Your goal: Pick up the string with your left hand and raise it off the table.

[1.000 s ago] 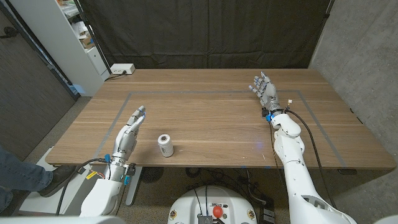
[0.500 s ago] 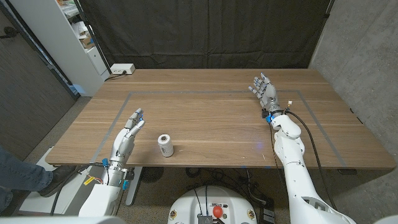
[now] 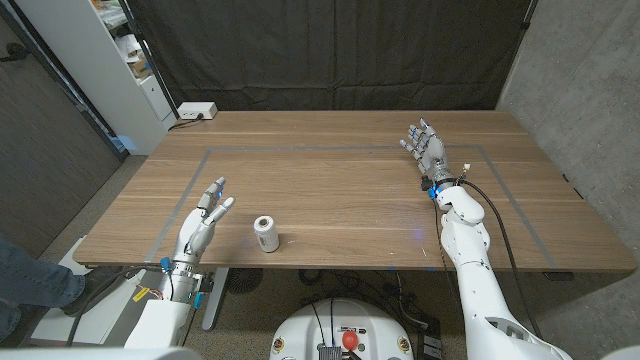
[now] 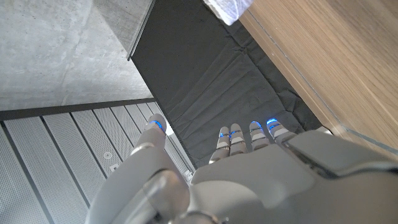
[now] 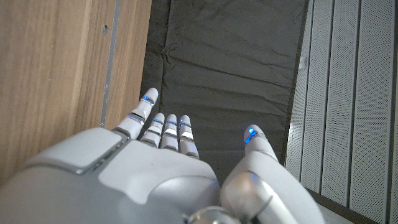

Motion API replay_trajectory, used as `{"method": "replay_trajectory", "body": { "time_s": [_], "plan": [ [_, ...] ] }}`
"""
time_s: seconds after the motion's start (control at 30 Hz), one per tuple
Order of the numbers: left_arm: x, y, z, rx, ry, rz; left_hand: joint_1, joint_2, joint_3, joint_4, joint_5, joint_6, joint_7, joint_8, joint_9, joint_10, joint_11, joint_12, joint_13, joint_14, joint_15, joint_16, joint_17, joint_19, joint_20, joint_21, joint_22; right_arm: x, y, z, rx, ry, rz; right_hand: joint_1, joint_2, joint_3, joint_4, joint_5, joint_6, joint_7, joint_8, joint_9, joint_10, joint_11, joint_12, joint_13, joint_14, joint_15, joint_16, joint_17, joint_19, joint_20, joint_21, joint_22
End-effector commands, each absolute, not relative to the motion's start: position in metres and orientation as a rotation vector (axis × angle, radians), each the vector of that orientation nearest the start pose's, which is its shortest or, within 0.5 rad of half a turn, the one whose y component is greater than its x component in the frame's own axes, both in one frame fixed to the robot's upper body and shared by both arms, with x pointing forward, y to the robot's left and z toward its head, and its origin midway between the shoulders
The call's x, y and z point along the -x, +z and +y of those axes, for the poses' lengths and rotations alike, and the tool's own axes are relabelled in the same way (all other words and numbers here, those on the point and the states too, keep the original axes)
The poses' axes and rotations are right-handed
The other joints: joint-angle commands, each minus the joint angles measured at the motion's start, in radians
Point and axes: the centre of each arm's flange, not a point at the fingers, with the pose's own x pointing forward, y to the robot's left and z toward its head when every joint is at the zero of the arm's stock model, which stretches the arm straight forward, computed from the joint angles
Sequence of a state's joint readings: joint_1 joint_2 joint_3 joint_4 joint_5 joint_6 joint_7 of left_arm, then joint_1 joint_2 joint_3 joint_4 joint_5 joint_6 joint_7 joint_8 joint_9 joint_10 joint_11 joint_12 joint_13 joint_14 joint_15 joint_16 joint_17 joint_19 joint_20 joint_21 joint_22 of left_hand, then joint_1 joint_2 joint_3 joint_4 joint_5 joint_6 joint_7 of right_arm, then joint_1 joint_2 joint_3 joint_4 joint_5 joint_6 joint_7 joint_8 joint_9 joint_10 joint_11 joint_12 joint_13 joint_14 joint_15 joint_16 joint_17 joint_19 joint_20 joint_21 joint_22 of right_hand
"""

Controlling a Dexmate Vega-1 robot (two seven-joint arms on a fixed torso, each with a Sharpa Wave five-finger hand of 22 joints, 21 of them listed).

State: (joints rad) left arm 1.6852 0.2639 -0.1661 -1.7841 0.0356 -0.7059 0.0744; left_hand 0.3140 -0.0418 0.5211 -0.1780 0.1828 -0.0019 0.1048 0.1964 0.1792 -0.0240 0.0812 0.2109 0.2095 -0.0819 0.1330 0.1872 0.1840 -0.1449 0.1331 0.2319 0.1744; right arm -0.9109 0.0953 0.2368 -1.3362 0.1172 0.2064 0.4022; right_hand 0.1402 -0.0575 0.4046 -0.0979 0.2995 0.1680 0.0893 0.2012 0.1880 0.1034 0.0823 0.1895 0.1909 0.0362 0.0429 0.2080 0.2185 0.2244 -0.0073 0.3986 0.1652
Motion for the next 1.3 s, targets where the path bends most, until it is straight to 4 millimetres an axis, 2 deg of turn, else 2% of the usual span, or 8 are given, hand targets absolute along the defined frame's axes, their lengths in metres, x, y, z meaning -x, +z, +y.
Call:
{"method": "replay_trajectory", "body": {
  "time_s": [0.03, 0.23, 0.47, 0.77, 0.87, 1.3],
  "plan": [
    [-0.418, -0.182, 0.334, -0.380, 0.119, -0.788, 0.022, -0.009, 0.001, -0.005, 0.010, -0.016, -0.002, 0.000, 0.006, -0.018, 0.006, -0.002, 0.005, -0.008, 0.007, -0.002, 0.003, -0.004, 0.014, -0.007, 0.005, -0.645, -0.040, -0.268, -0.168, 0.202, -0.674, 0.005, 0.005, -0.002, -0.004, -0.001, 0.006, -0.002, -0.003, 0.002, 0.011, 0.000, 0.007, 0.001, 0.002, 0.001, 0.006, 0.002, 0.008, 0.002, -0.003, 0.002],
    [-0.420, -0.180, 0.327, -0.412, 0.110, -0.782, 0.032, -0.017, 0.000, -0.005, 0.011, -0.026, -0.001, -0.003, 0.006, -0.021, 0.010, -0.001, 0.006, -0.013, 0.013, -0.002, 0.003, -0.003, 0.020, -0.009, 0.006, -0.646, -0.041, -0.268, -0.170, 0.204, -0.674, 0.005, 0.005, -0.003, -0.005, -0.001, 0.007, -0.003, -0.003, 0.002, 0.013, 0.000, 0.008, 0.001, 0.003, 0.001, 0.006, 0.002, 0.009, 0.002, -0.006, 0.002],
    [-0.424, -0.179, 0.315, -0.452, 0.102, -0.766, 0.046, -0.032, -0.004, -0.004, 0.013, -0.029, 0.002, -0.001, 0.006, -0.019, 0.018, 0.003, 0.008, -0.012, 0.020, 0.000, 0.004, 0.005, 0.039, -0.009, 0.006, -0.648, -0.042, -0.270, -0.173, 0.203, -0.674, 0.004, 0.004, -0.004, -0.005, -0.001, 0.007, -0.004, -0.003, 0.002, 0.013, 0.000, 0.008, 0.001, 0.003, 0.001, 0.006, 0.002, 0.010, 0.003, -0.009, 0.002],
    [-0.422, -0.180, 0.307, -0.496, 0.097, -0.747, 0.058, -0.047, -0.009, -0.002, 0.015, -0.033, 0.002, 0.000, 0.006, -0.025, 0.024, 0.004, 0.009, -0.015, 0.028, 0.001, 0.004, 0.010, 0.046, -0.010, 0.007, -0.647, -0.042, -0.271, -0.177, 0.204, -0.680, 0.004, 0.004, -0.005, -0.005, -0.001, 0.008, -0.004, -0.003, 0.002, 0.014, -0.002, 0.008, 0.001, 0.004, 0.002, 0.006, 0.002, 0.012, 0.004, -0.013, 0.003],
    [-0.422, -0.181, 0.304, -0.502, 0.098, -0.744, 0.066, -0.056, -0.012, -0.002, 0.016, -0.037, 0.002, 0.000, 0.006, -0.029, 0.026, 0.004, 0.010, -0.020, 0.031, 0.000, 0.004, 0.010, 0.059, -0.012, 0.007, -0.647, -0.042, -0.271, -0.179, 0.204, -0.681, 0.005, 0.004, -0.005, -0.006, -0.001, 0.009, -0.004, -0.002, 0.002, 0.014, -0.001, 0.008, 0.001, 0.004, 0.002, 0.006, 0.002, 0.013, 0.004, -0.014, 0.003],
    [-0.429, -0.188, 0.295, -0.514, 0.067, -0.712, 0.080, -0.066, -0.014, 0.000, 0.018, -0.034, 0.002, 0.003, 0.006, -0.029, 0.029, 0.007, 0.012, -0.019, 0.034, 0.002, 0.004, 0.014, 0.066, -0.013, 0.008, -0.647, -0.047, -0.270, -0.188, 0.208, -0.675, 0.006, 0.005, -0.006, -0.007, -0.001, 0.008, -0.005, -0.003, 0.002, 0.015, -0.002, 0.008, 0.001, 0.006, 0.001, 0.006, 0.001, 0.015, 0.005, -0.020, 0.003]
  ]
}}
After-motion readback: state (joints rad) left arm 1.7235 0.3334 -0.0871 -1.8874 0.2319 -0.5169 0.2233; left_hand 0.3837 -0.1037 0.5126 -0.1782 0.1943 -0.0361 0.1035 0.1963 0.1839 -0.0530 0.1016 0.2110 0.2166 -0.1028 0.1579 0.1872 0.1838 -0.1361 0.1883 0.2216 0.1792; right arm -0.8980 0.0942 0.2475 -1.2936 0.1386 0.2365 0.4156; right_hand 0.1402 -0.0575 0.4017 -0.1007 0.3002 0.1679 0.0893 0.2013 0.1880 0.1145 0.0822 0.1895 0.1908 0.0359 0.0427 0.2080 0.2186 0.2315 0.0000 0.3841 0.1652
